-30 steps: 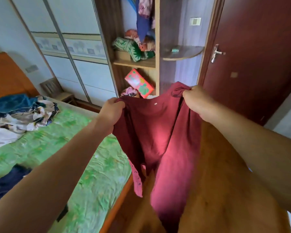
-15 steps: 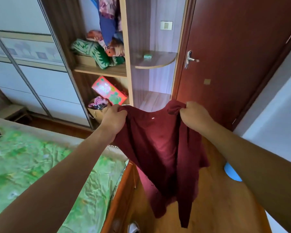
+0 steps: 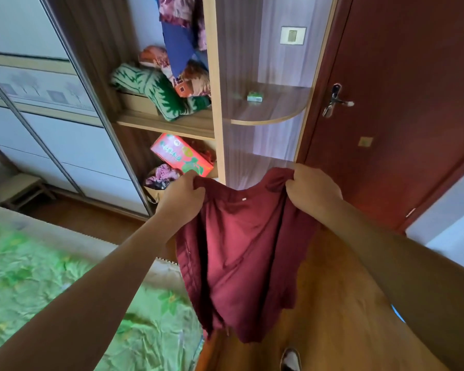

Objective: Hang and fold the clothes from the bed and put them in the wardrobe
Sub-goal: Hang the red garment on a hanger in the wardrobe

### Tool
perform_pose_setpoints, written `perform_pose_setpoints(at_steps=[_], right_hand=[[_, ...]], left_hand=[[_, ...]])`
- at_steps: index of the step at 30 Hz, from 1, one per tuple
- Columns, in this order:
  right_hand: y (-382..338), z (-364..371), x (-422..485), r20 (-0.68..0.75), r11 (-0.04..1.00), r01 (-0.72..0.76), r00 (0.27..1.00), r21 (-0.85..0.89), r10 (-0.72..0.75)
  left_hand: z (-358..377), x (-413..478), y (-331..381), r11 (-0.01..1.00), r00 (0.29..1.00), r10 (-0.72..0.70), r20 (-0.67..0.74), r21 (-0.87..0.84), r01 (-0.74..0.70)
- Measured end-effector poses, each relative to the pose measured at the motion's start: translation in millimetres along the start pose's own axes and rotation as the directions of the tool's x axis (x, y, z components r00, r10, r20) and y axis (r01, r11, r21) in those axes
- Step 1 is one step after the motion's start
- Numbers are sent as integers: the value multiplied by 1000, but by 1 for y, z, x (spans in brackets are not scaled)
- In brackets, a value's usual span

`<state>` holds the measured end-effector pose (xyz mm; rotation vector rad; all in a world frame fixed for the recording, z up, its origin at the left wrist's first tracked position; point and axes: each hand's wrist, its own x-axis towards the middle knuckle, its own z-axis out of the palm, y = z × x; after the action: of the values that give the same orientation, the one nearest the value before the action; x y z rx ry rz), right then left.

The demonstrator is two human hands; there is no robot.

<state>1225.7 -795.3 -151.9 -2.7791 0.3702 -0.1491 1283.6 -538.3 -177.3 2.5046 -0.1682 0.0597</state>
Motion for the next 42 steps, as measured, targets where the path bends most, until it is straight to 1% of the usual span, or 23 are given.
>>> perform_pose_setpoints(at_steps=[3,6,8,12,14,16,17,21,24,25,27,30,32,35,36,39,42], right_hand=[[-7,10,50,19,999,44,999,-25,-44],[-13,22,107,4,990,129,992,-49,-129],[-18,28,148,13,981,190,982,-27,-190],[-27,32,218,87,958,286,955,0,-285],[-37,31,249,109,948,318,942,10,-317],[-51,34,276,81,925,380,921,10,-380],[-60,35,287,76,919,394,916,25,-395],[-98,41,322,152,912,388,901,133,-406],[-124,47,341,146,875,444,869,192,-473],[-132,48,345,148,863,471,854,185,-498],[-144,51,355,118,832,540,825,125,-553],[-159,53,370,31,759,651,759,-3,-650],[-170,53,379,7,730,680,732,-68,-681],[-193,61,395,-35,705,683,713,-188,-700],[-203,65,402,-45,703,674,714,-226,-699],[-243,86,431,-14,702,650,731,-292,-682],[-293,110,469,14,746,608,778,-274,-628]], left_hand=[[10,44,-3,997,999,2,-34,72,1],[19,90,-6,985,998,-12,-67,171,23],[21,120,-4,970,996,-13,-93,240,35],[15,167,-4,922,984,-78,-163,364,133],[9,187,-8,906,971,-114,-209,379,188],[3,204,-13,898,956,-126,-263,380,223],[0,211,-15,898,948,-135,-290,369,240],[-14,235,-18,895,917,-160,-366,338,291],[-30,250,-21,887,894,-170,-414,331,322],[-36,256,-23,882,887,-174,-427,332,334],[-46,269,-29,872,879,-176,-443,345,349],[-57,293,-42,855,872,-183,-454,364,369],[-61,314,-51,859,880,-174,-441,370,355],[-67,354,-69,869,898,-143,-416,381,315],[-70,370,-76,874,906,-130,-404,384,297],[-82,419,-107,883,928,-89,-362,402,242],[-103,467,-147,891,951,-22,-309,425,159]])
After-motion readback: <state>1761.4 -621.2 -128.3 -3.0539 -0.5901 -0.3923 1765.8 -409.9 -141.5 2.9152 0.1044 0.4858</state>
